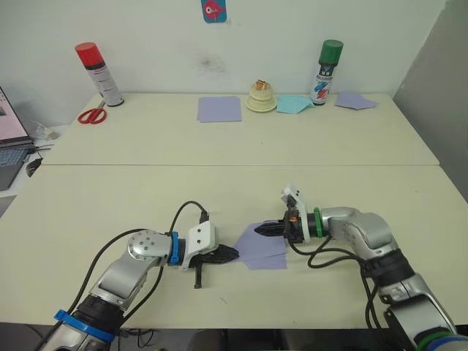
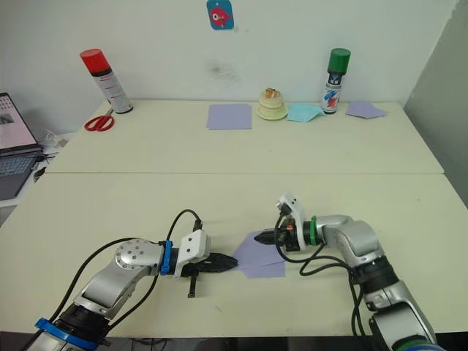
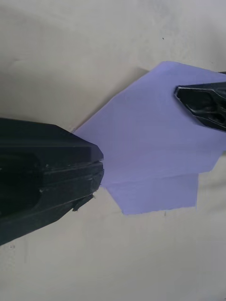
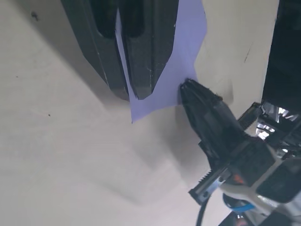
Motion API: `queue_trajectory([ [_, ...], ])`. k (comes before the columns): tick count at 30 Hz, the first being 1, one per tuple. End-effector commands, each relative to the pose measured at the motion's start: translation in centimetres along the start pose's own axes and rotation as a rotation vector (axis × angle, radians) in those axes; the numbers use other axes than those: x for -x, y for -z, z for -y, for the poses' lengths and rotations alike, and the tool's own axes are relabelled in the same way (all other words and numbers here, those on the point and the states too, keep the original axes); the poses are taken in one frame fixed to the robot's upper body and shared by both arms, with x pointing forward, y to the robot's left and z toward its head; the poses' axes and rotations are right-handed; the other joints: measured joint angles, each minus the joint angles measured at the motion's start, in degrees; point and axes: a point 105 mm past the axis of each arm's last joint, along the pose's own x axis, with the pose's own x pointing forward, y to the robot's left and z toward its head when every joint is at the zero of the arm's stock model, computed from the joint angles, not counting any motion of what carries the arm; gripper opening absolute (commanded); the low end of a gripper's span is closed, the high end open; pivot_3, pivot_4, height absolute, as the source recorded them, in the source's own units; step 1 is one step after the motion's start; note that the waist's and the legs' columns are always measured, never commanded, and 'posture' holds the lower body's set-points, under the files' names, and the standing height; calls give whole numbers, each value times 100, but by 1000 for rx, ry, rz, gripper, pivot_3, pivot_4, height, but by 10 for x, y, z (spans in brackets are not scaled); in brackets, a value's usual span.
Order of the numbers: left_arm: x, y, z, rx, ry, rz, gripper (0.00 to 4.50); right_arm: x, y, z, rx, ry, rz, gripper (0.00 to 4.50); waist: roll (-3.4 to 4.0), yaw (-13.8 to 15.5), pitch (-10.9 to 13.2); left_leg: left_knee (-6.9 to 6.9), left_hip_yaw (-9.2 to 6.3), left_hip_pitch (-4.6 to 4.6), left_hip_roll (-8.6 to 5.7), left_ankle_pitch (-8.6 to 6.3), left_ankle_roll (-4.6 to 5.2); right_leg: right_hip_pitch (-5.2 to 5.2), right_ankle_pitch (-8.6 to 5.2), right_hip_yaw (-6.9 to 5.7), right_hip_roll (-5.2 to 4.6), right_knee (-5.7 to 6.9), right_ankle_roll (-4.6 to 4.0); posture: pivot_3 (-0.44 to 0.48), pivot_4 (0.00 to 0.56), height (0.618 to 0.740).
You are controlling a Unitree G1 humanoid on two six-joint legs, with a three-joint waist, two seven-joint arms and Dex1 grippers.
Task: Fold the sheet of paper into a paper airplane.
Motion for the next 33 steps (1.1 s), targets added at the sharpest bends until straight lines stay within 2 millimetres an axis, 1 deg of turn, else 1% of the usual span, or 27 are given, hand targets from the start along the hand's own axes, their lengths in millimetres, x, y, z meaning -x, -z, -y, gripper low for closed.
queue_trajectory([
  [1, 10, 55, 14, 150, 14, -192, 0, 2, -10, -16, 271, -48, 30, 34, 0, -1, 1, 0, 1, 0, 0, 0, 0, 1, -1, -2, 0, -1, 1, 0, 150, 740],
  [3, 11, 56, 14, 151, 13, -195, 0, 2, -4, -20, 409, -58, 18, 34, 1, -4, 1, -2, 2, 1, 0, 0, 0, 1, -1, -3, 1, -1, 1, 0, 150, 740],
  [11, 12, 56, 14, 153, 5, -196, 0, 1, 9, -26, 739, -70, 24, 34, 0, -5, 1, -4, 8, 4, 0, 0, 0, 2, -1, 0, 4, -2, 1, 0, 150, 740],
  [15, 12, 56, 13, 153, 1, -194, 0, 5, 18, -33, 1015, -127, 18, 34, -1, -4, 2, -4, 8, 6, 1, 0, 0, 5, -2, -1, 5, -3, -1, 0, 150, 740],
  [19, 12, 56, 12, 152, -3, -192, 0, 7, 27, -27, 1181, -132, -5, 34, -2, -4, 2, -4, 17, 12, 0, 0, 0, 8, -4, 3, 5, -2, -3, 0, 150, 740],
  [25, 12, 55, 12, 151, -6, -189, 0, 5, 38, -22, 1302, -134, -49, 34, -2, 0, 2, -6, 16, 20, 1, 0, 0, 13, -5, 9, 5, -2, -9, 0, 150, 740],
  [28, 12, 55, 11, 150, -10, -189, 0, 6, 46, -26, 1349, -160, -58, 34, -2, 3, 2, -10, 15, 33, 0, 0, 0, 24, -8, 12, 5, -2, -15, 0, 150, 740],
  [33, 12, 56, 10, 150, -16, -190, 0, 7, 50, -31, 1354, -167, -42, 34, -4, 8, 1, -19, 12, 42, 1, 0, 0, 29, -12, 18, 4, -2, -21, 0, 150, 740],
])
